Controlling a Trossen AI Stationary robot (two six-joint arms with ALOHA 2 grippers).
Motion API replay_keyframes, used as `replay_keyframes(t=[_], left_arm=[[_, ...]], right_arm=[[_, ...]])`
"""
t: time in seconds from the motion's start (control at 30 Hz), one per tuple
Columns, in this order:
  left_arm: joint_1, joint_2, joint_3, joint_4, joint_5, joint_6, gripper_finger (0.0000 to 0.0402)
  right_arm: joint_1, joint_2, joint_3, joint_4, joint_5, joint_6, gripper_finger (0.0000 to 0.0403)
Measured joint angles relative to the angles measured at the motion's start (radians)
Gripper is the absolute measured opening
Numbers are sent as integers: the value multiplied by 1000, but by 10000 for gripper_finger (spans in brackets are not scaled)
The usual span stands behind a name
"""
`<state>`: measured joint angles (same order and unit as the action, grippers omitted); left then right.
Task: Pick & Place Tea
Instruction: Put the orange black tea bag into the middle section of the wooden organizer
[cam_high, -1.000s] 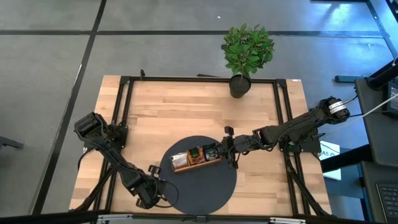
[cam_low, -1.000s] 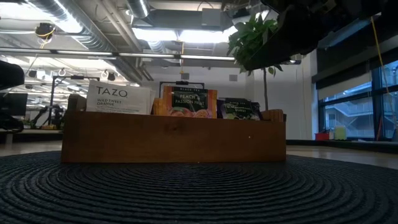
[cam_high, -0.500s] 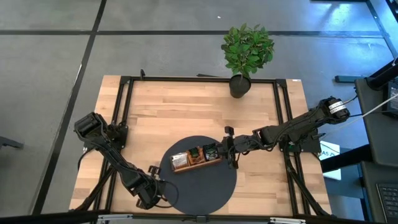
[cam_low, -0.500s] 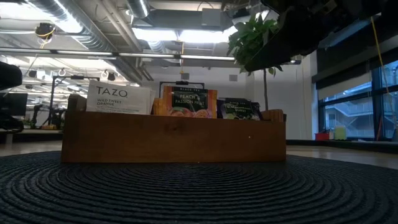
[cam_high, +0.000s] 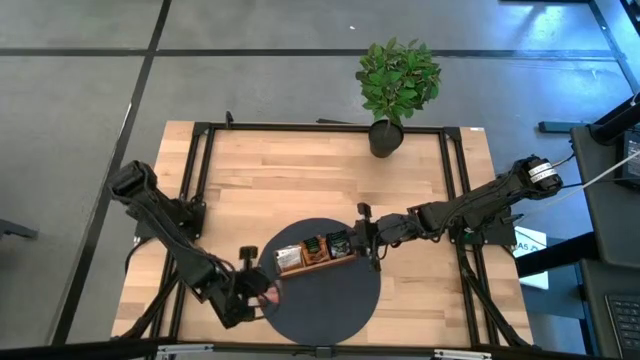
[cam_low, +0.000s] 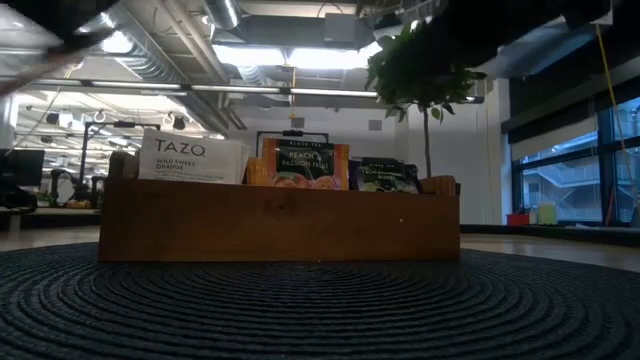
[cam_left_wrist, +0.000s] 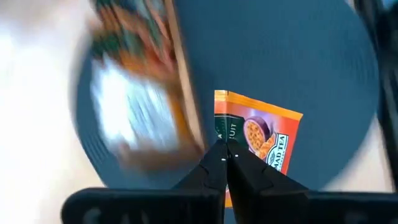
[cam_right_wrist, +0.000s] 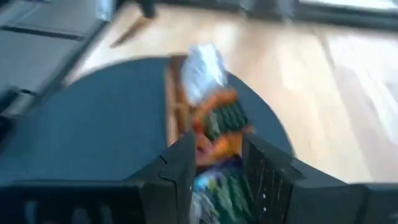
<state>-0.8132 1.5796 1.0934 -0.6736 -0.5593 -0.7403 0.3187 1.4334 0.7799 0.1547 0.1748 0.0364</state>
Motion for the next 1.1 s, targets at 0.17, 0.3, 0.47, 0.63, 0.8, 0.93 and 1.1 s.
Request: replay_keyframes(t=[0.17, 0.3, 0.47, 0.63, 0.8, 0.93, 1.1], left_arm=[[88, 20, 37, 92, -138, 206, 2], [167, 65, 80, 133, -229, 377, 2], [250, 125, 109, 206, -281, 571, 2], [304, 148, 139, 208, -298, 582, 2], [313, 148, 187, 209, -371, 581, 2], [313, 147, 207, 210, -396, 579, 3], [313, 147, 208, 208, -418, 563, 2]], right_arm=[[1, 0, 0, 116, -90, -53, 132], [0, 0, 0, 150, -88, -29, 132], [0, 1, 0, 177, -62, -19, 132], [0, 35, 0, 241, -61, -6, 139], [-24, 65, 0, 248, 17, 36, 183], [-34, 77, 0, 302, 43, 34, 221], [-32, 77, 0, 334, 41, 28, 243]])
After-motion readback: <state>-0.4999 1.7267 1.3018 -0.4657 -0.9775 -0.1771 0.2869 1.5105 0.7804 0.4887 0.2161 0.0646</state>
